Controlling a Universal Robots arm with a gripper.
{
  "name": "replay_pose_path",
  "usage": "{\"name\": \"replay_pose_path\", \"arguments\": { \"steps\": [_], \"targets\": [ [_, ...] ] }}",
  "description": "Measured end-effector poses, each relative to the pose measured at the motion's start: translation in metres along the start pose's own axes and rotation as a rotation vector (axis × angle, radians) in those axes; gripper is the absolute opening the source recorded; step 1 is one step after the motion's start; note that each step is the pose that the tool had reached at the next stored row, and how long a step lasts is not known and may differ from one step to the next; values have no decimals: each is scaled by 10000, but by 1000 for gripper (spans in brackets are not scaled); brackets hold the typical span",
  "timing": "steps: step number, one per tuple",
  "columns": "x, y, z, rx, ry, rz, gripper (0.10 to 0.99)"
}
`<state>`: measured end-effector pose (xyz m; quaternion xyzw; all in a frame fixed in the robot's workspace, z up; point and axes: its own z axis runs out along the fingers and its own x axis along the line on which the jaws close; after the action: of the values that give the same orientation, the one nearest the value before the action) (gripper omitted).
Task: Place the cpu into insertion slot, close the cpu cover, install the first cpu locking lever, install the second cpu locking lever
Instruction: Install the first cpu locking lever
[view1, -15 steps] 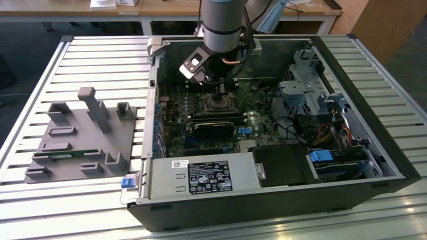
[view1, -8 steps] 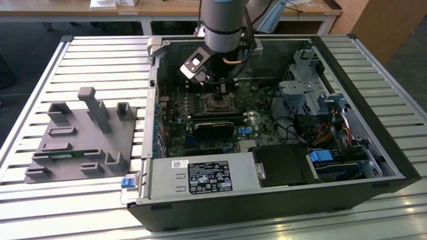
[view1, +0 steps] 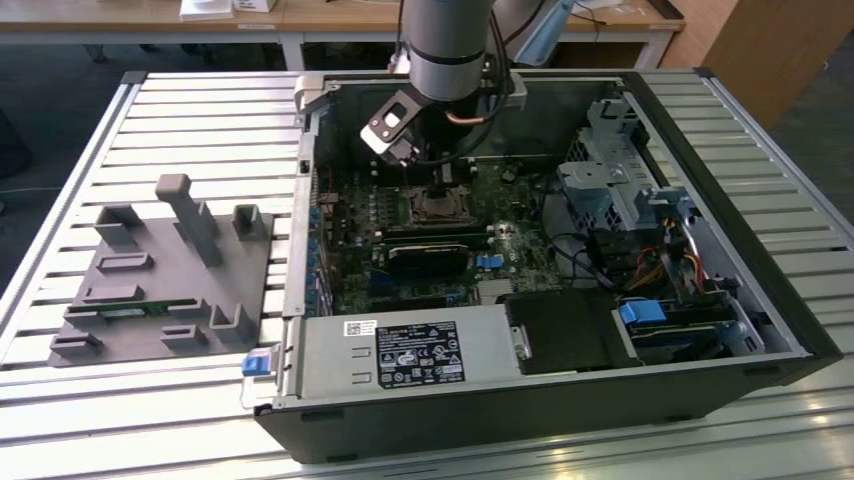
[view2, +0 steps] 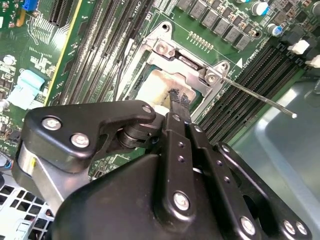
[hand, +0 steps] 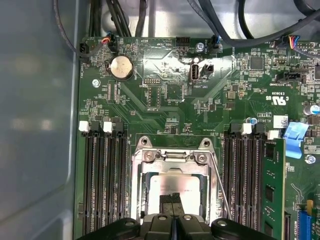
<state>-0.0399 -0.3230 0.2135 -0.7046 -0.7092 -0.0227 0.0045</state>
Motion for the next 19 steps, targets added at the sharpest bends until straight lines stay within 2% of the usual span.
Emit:
{"name": "replay_pose_path", "arguments": {
  "steps": [9, 12, 15, 19],
  "targets": [
    [5, 4, -132, 1, 13, 0, 106],
    [8, 6, -217, 1, 15, 0, 106],
    [11, 8, -283, 0, 52, 1, 106],
    [16, 11, -422, 1, 64, 2, 106]
  ]
}}
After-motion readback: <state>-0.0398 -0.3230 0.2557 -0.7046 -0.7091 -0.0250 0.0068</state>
